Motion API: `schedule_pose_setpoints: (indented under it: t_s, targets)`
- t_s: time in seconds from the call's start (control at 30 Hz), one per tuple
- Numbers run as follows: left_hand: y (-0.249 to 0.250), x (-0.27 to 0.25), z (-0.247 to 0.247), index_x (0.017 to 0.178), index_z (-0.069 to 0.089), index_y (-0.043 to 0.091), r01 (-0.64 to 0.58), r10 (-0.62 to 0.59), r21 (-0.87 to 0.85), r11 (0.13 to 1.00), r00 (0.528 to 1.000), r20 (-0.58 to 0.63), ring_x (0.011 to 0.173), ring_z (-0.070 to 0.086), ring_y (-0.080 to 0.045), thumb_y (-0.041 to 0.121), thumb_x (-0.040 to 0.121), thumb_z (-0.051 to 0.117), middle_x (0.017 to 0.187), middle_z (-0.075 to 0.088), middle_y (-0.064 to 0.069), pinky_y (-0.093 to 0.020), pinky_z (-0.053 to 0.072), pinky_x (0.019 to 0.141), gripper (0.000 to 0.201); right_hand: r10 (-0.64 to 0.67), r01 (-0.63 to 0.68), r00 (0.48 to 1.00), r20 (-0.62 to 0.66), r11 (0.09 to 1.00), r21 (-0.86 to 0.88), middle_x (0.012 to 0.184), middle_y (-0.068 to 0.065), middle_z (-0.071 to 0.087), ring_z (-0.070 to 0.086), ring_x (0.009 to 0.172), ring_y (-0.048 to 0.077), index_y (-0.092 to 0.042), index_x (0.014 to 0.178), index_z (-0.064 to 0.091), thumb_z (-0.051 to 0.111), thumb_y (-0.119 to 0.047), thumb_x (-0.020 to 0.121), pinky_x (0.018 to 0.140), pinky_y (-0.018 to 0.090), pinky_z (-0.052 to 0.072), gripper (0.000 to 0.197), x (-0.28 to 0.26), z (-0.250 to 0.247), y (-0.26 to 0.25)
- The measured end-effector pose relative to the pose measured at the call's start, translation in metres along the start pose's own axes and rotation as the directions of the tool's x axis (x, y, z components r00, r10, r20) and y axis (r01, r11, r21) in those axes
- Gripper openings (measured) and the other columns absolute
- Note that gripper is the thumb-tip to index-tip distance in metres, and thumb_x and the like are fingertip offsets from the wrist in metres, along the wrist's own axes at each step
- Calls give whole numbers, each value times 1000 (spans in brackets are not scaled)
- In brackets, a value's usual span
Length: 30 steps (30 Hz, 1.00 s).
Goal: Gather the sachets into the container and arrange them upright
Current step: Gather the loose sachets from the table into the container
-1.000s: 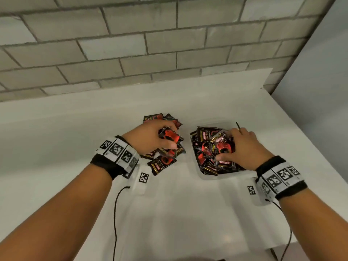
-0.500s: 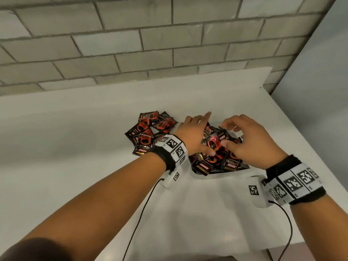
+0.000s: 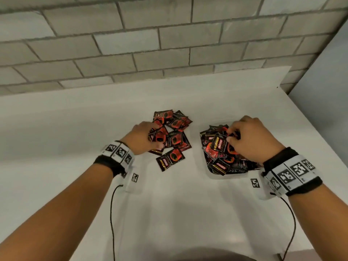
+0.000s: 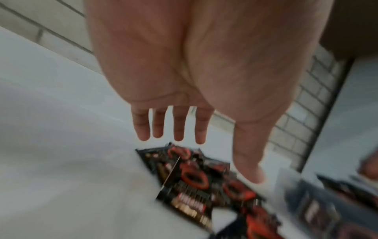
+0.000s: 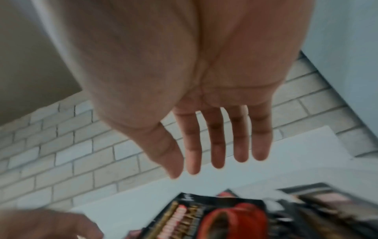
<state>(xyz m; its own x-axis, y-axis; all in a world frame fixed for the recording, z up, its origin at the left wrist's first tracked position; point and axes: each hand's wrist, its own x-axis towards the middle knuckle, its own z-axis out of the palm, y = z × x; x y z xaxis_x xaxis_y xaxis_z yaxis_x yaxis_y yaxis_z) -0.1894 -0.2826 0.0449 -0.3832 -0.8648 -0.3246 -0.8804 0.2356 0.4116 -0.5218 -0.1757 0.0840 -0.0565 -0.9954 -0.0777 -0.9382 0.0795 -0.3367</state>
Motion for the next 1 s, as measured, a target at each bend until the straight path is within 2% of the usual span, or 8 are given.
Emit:
schedule_pose_setpoints:
  t_s: [0.07, 0.17, 0.37, 0.5, 0.67, 0.77, 0.87, 1.0]
  targets:
    - [-10, -4, 20, 154, 28, 43, -22, 14, 86, 996, 996, 92, 151, 23, -37, 88, 57, 62, 166, 24, -4, -60, 28, 119, 112, -63, 73, 995, -81, 990, 124, 104, 2, 60, 56, 100, 23, -21, 103, 71, 66, -23, 91, 84, 32, 46, 14, 2, -2, -26]
    - [-3, -9, 50, 154, 23, 51, -41, 15, 195, 980, 991, 133, 152, 9, -46, 82, 65, 69, 170, 8, -5, -67, 23, 118, 105, -172, 175, 985, -31, 965, 193, 100, -3, 58, 57, 88, 14, -19, 100, 70, 60, -19, 94, 74, 24, 44, 12, 9, 12, -77]
    - [-7, -22, 54, 137, 56, 31, -260, 253, 225, 939, 966, 56, 141, 37, -36, 41, 88, 73, 157, 39, -7, -43, 28, 119, 53, -143, 165, 983, 118, 964, -210, 118, 14, 59, 60, 104, 28, -5, 116, 58, 51, -14, 97, 85, 36, 49, 22, 43, 90, -138]
    - [-26, -34, 45, 125, 66, 28, -301, 290, 174, 938, 953, 83, 131, 43, -26, 17, 91, 68, 148, 47, -2, -27, 25, 110, 36, -39, 109, 986, 162, 888, -447, 112, 11, 62, 59, 102, 26, -4, 113, 60, 52, -32, 102, 82, 36, 47, 31, 56, 125, -143]
    - [-41, -35, 35, 107, 62, 25, -242, 242, -16, 970, 970, 6, 109, 57, -27, 19, 85, 73, 121, 56, -1, -41, 49, 97, 25, 16, 63, 984, 177, 899, -433, 112, 12, 62, 56, 106, 29, -6, 107, 62, 55, -21, 99, 86, 37, 43, 19, 60, 141, -143]
    - [-40, -25, 24, 120, 53, 22, -154, 152, -23, 988, 985, -88, 116, 53, -31, 25, 79, 80, 127, 51, -5, -46, 49, 98, 48, 49, 14, 986, 159, 927, -374, 119, 17, 57, 51, 112, 33, -5, 110, 62, 57, -20, 97, 79, 35, 41, 20, 58, 149, -143]
    - [-36, -9, 19, 148, 36, 28, -17, 16, 104, 994, 1000, 5, 137, 36, -36, 39, 66, 90, 156, 32, -8, -55, 40, 110, 99, 186, -155, 979, 87, 948, -279, 132, 22, 48, 51, 116, 36, 3, 133, 47, 64, -27, 93, 87, 39, 49, 52, 52, 149, -146]
    - [-28, 5, 24, 156, 20, 25, 60, -78, 209, 976, 994, 78, 135, 37, -41, 44, 61, 94, 149, 40, -14, -59, 42, 108, 122, 190, -171, 979, 76, 963, -207, 136, 22, 50, 51, 123, 36, 8, 152, 17, 68, -28, 91, 99, 42, 46, 87, 52, 151, -142]
